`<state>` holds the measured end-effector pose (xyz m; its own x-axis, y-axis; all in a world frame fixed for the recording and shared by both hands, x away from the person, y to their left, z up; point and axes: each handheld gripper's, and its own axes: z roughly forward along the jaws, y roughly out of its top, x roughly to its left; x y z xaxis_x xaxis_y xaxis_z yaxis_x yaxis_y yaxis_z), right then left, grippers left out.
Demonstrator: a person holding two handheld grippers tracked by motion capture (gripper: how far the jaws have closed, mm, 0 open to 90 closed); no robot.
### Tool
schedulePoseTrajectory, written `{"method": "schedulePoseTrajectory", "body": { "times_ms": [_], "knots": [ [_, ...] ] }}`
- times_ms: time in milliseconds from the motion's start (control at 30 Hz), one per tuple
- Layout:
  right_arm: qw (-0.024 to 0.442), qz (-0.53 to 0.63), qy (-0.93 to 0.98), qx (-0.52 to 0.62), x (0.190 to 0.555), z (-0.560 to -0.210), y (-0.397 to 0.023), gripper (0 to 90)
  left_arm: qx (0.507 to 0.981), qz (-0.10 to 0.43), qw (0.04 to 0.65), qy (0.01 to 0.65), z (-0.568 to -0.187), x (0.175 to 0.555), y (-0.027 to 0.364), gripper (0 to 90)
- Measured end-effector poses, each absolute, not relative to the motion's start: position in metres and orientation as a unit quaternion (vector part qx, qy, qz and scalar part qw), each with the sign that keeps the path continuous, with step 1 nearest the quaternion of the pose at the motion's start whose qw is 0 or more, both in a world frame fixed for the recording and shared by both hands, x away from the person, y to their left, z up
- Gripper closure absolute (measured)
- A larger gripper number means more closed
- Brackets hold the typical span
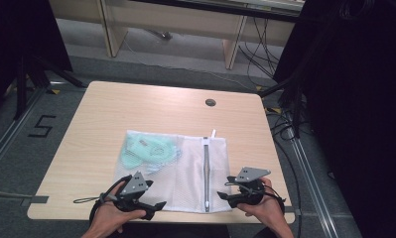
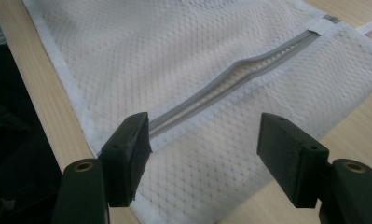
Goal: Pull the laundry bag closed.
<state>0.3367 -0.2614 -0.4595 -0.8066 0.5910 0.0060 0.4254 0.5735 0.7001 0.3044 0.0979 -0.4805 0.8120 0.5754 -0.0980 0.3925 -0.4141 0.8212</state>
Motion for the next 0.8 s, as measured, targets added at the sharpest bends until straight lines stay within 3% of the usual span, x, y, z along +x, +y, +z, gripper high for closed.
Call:
{"method": "schedulePoseTrajectory", "body": {
  "times_ms": [200, 800],
  "knots": [
    [0.102, 0.352, 0.893, 0.261, 0.336, -0.46, -0.256, 43.7, 0.838, 0.084, 0.457, 0.285, -0.482, 0.303, 0.087, 19.4],
    [0.069, 0.342, 0.91, 0.222, 0.332, -0.468, -0.239, 56.5, 0.85, 0.075, 0.451, 0.261, -0.486, 0.304, 0.066, 19.4]
  ]
}}
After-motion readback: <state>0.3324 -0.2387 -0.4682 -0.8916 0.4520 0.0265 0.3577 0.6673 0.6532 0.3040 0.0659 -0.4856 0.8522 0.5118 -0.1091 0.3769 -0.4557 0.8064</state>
